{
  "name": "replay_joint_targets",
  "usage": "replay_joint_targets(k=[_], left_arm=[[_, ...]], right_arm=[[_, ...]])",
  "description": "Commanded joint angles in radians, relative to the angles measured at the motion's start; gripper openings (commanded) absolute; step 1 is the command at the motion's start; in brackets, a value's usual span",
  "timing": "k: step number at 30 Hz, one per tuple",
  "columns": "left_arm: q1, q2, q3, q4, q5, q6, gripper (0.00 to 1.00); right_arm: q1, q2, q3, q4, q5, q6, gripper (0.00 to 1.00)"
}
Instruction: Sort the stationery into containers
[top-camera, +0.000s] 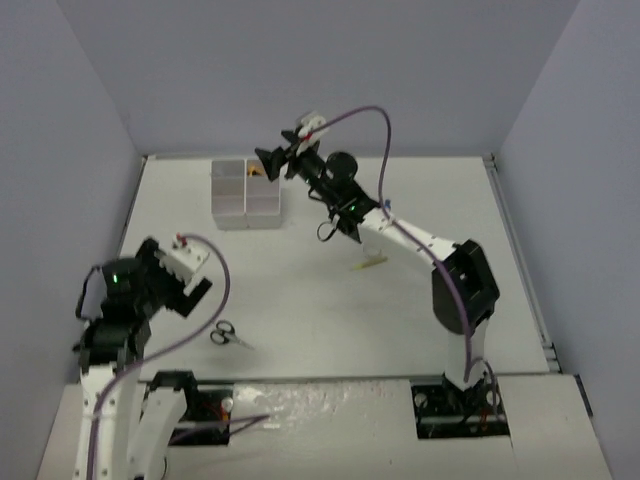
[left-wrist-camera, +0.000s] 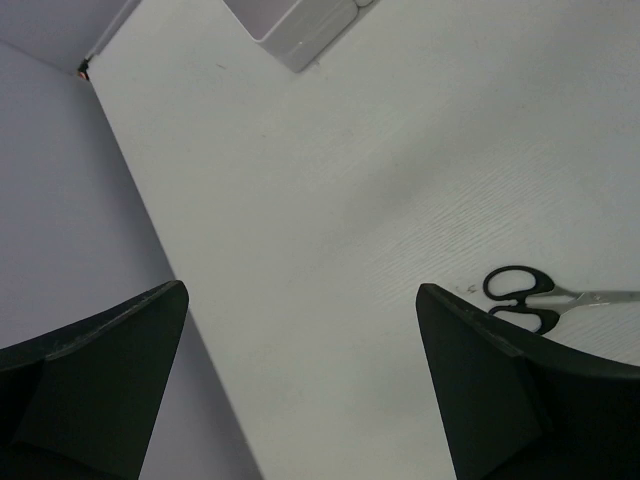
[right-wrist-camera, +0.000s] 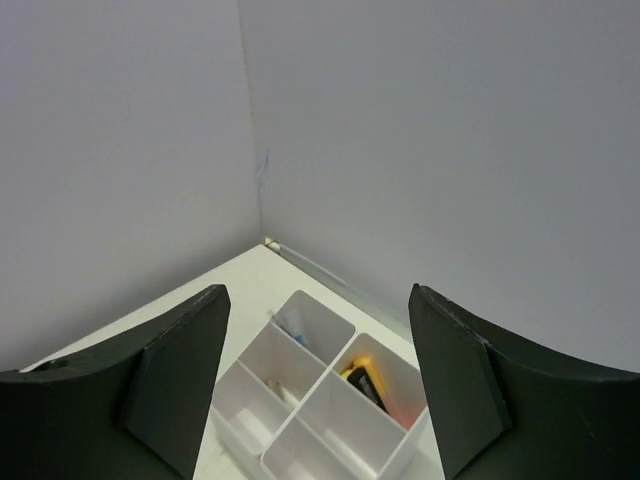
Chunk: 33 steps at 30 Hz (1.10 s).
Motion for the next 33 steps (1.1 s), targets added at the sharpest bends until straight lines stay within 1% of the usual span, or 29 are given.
replay_joint_targets(k=[1,3,4,5,7,9,11,12,13,16,17,20,22,25,27,28,30,31,33], left_arm=[[0.004,0.24,0.485,-0.568,-0.048,0.236,0.97],[0.004,0.327,0.585,-0.69,-0.127,0.192,0.97],[0.004,0.352,0.621,-0.723,-0.141,0.17,0.97],[0.004,0.371,0.654,-0.747,-0.145,0.148,0.97],[0.004,0.394,0.672,-0.769,-0.096,0.126,0.97],[0.004,0.407,0.65,-0.778,-0.021,0.136,0.97],[0.003,0.421,0.589,-0.778,0.052,0.186,0.95],[0.003,0.424,0.56,-0.778,0.086,0.219,0.94],[0.004,0.425,0.493,-0.763,0.13,0.282,0.93],[-0.005,0.428,0.355,-0.63,0.134,0.305,0.9],[-0.005,0.428,0.352,-0.627,0.131,0.304,0.9],[-0.01,0.488,0.264,-0.496,0.161,0.268,0.81],[-0.011,0.556,0.212,-0.379,0.215,0.232,0.76],[-0.015,0.596,0.13,-0.26,0.25,0.208,0.75],[-0.077,0.602,0.075,-0.187,0.232,0.206,0.75],[-0.087,0.605,0.043,-0.137,0.2,0.203,0.75],[-0.189,0.625,-0.043,-0.011,0.094,0.181,0.75],[-0.242,0.639,-0.062,0.018,0.058,0.18,0.75],[-0.277,0.686,-0.078,0.066,0.007,0.179,0.72]], right_arm=[[0.005,-0.303,-0.152,-0.21,0.122,0.061,0.7],[0.006,-0.358,-0.215,-0.285,0.145,0.09,0.69],[0.006,-0.387,-0.235,-0.313,0.147,0.106,0.69],[0.006,-0.418,-0.251,-0.337,0.146,0.122,0.69],[0.01,-0.452,-0.277,-0.388,0.144,0.14,0.68],[0.008,-0.491,-0.299,-0.419,0.165,0.157,0.68],[0.011,-0.527,-0.313,-0.464,0.211,0.17,0.67],[0.011,-0.543,-0.321,-0.491,0.232,0.174,0.65],[0.011,-0.575,-0.329,-0.5,0.242,0.183,0.65],[0.014,-0.649,-0.388,-0.512,0.297,0.221,0.63],[0.013,-0.65,-0.403,-0.514,0.312,0.231,0.62],[0.019,-0.707,-0.432,-0.534,0.365,0.252,0.6],[0.025,-0.736,-0.452,-0.563,0.418,0.273,0.58],[0.041,-0.769,-0.479,-0.566,0.454,0.285,0.57],[0.049,-0.779,-0.486,-0.568,0.477,0.288,0.57],[0.05,-0.779,-0.487,-0.571,0.48,0.288,0.57],[0.057,-0.777,-0.494,-0.573,0.507,0.293,0.57],[0.059,-0.773,-0.496,-0.571,0.515,0.296,0.57],[0.061,-0.767,-0.504,-0.567,0.52,0.3,0.57]])
